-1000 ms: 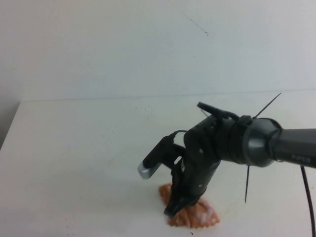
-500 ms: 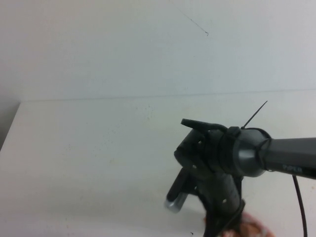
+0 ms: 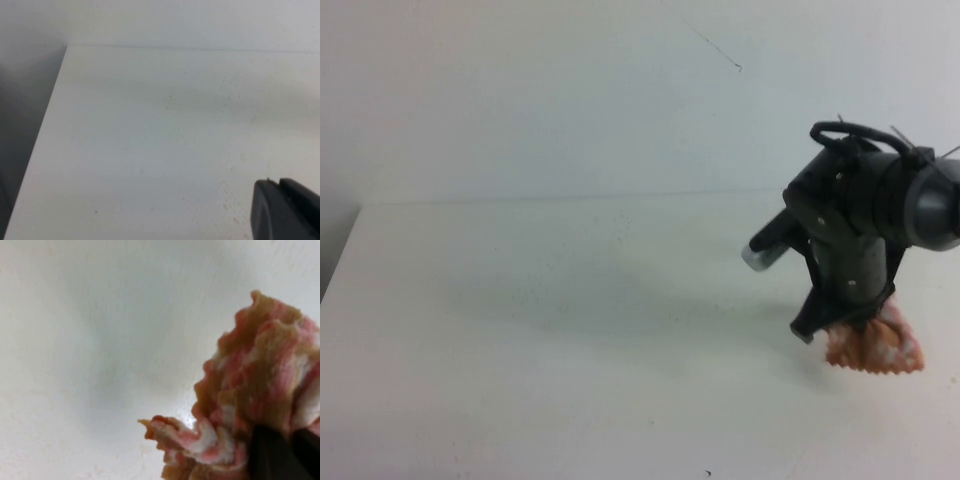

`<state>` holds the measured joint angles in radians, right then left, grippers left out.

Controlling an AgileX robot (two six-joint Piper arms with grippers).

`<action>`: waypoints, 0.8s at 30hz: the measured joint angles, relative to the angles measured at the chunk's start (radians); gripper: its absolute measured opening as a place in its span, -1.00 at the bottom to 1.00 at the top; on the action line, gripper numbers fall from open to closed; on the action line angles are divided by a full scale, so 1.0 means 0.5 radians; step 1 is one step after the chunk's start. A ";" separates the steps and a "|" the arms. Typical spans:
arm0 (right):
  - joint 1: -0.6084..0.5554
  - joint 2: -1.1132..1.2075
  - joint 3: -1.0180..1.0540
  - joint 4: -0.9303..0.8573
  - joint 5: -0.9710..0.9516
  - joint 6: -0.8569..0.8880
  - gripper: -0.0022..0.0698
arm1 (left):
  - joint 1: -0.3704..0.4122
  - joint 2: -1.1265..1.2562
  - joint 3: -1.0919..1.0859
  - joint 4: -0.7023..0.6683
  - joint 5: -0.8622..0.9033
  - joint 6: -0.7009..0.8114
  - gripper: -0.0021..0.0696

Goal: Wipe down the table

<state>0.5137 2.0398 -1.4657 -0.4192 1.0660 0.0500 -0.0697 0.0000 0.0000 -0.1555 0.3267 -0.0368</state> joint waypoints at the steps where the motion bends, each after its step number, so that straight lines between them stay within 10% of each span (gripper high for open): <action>1: 0.000 -0.020 -0.041 0.011 -0.019 -0.006 -0.85 | 0.000 0.000 0.000 0.000 0.000 0.000 -0.94; 12: 0.004 -0.029 -0.444 0.445 -0.139 0.024 -0.80 | 0.000 0.000 0.000 0.000 0.000 0.000 -0.95; 24: 0.004 -0.073 -0.461 0.552 -0.085 0.084 0.09 | 0.000 0.000 0.000 0.000 0.000 0.000 -0.94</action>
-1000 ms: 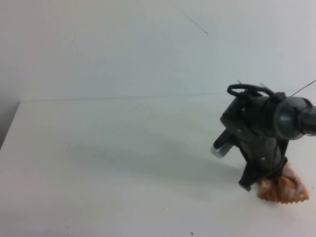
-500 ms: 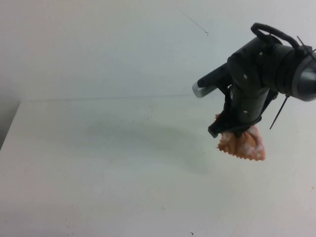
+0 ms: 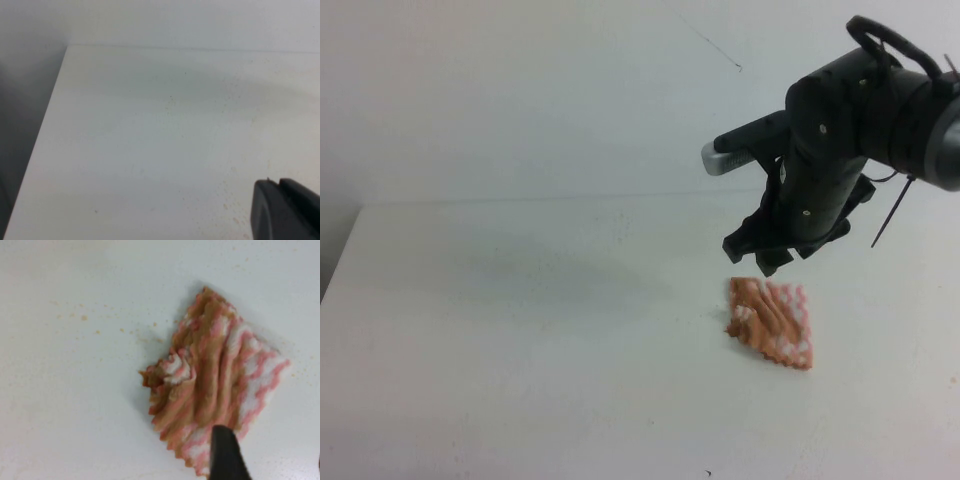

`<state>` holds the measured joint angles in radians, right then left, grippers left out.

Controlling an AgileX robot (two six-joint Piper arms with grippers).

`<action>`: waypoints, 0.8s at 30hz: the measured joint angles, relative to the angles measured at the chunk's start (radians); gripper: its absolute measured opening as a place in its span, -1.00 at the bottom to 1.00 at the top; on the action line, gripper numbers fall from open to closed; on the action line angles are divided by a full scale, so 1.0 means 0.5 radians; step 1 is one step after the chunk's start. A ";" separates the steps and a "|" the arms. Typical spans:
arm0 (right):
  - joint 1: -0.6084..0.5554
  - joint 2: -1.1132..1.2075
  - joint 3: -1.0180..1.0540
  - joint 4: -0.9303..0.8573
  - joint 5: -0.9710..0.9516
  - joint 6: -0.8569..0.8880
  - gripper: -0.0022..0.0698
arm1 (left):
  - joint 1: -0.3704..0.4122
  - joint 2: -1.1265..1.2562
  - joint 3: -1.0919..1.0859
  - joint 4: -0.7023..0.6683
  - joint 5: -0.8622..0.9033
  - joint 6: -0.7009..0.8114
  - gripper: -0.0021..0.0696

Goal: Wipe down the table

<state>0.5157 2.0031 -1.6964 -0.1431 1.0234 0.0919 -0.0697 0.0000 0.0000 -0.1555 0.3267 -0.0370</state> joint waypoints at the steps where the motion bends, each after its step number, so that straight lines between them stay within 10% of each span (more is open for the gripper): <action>1: 0.000 -0.026 0.000 0.000 0.009 0.000 0.09 | 0.000 0.000 0.000 0.000 0.000 0.000 -0.94; 13: 0.000 -0.739 0.004 -0.203 0.008 -0.060 -0.83 | 0.000 0.000 0.000 0.000 0.000 0.000 -0.94; 24: 0.000 -1.598 0.777 -0.506 -0.182 0.259 -0.94 | 0.000 0.000 0.000 0.000 0.000 0.004 -0.94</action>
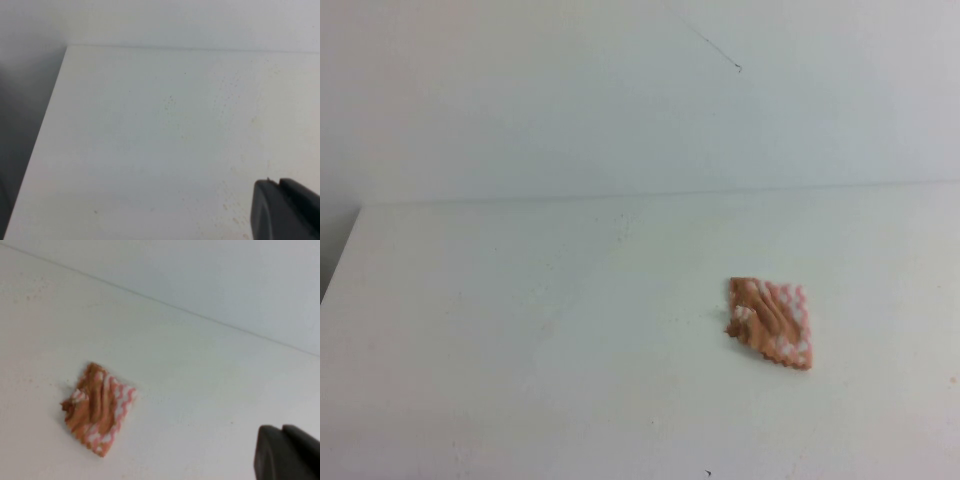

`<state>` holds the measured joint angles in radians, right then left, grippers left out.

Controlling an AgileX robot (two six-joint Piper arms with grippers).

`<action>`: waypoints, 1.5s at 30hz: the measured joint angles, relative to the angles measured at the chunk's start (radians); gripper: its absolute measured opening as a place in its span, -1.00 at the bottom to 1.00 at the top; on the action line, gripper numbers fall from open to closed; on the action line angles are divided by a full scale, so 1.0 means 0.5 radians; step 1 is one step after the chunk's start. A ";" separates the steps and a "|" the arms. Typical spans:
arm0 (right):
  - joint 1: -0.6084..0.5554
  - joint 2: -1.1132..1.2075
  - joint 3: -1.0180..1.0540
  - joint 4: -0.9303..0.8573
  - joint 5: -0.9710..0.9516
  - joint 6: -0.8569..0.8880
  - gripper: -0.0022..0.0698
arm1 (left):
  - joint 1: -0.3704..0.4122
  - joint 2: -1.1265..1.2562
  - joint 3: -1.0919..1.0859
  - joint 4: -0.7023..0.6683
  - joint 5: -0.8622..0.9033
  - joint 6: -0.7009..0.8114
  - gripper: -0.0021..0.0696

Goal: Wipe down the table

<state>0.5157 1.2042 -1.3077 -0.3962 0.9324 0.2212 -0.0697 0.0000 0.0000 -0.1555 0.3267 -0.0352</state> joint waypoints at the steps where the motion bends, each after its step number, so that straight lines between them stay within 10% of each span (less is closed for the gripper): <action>1: 0.000 -0.092 0.127 -0.032 -0.059 0.063 -0.94 | 0.000 0.000 0.000 0.000 0.000 0.000 -0.94; 16: 0.000 -1.299 1.572 -0.168 -0.598 0.459 -0.94 | 0.000 0.000 0.000 0.000 0.000 0.000 -0.94; 45: -0.009 -1.658 1.855 -0.190 -0.579 0.467 -0.95 | 0.000 0.000 0.000 0.000 0.000 -0.005 -0.94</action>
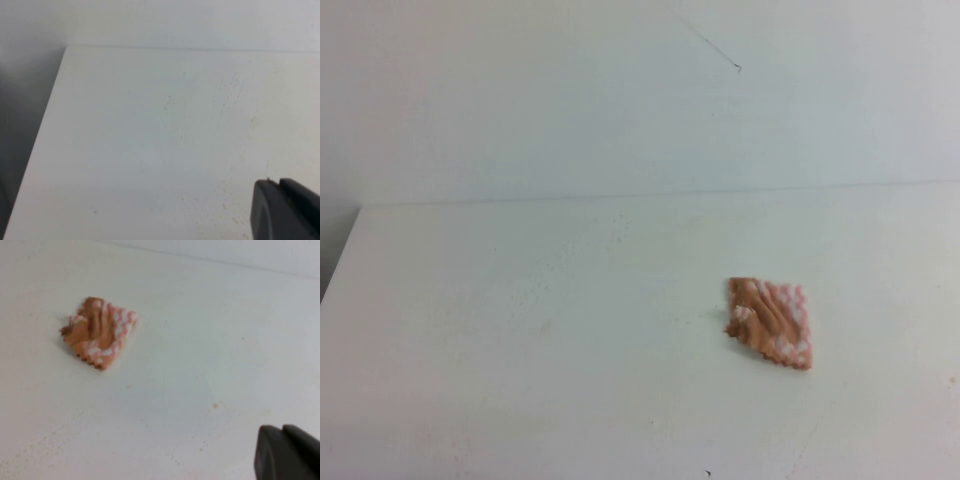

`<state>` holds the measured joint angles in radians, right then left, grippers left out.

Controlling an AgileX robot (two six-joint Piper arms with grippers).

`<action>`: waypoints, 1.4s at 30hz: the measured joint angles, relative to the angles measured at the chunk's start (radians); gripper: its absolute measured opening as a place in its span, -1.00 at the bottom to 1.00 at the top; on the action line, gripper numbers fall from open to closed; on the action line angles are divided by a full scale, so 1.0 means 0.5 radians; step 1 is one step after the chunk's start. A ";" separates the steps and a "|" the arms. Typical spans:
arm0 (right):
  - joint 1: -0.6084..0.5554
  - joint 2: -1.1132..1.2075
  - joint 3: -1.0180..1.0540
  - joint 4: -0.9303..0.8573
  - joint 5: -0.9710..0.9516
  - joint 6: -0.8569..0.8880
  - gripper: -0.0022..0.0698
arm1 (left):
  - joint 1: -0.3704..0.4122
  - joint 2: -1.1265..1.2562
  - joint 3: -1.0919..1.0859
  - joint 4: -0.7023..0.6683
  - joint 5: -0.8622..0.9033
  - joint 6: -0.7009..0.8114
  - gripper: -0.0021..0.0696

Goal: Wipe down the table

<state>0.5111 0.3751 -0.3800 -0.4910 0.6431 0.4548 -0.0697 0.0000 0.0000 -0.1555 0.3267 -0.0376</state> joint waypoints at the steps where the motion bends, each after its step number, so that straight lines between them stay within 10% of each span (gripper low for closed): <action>1: -0.026 -0.039 0.015 0.004 0.000 0.000 -0.95 | 0.000 0.000 0.000 0.000 0.000 0.004 -0.94; 19: -0.778 -0.492 0.437 0.191 -0.396 0.000 -0.95 | 0.000 0.000 0.000 0.004 0.000 0.004 -0.94; 42: -0.809 -0.760 0.768 0.357 -0.699 0.016 -0.95 | 0.000 0.000 0.000 0.004 0.000 -0.001 -0.94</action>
<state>0.1066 -0.0051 0.0043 -0.3123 0.2937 0.4629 -0.0697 0.0000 0.0000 -0.1537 0.3267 -0.0379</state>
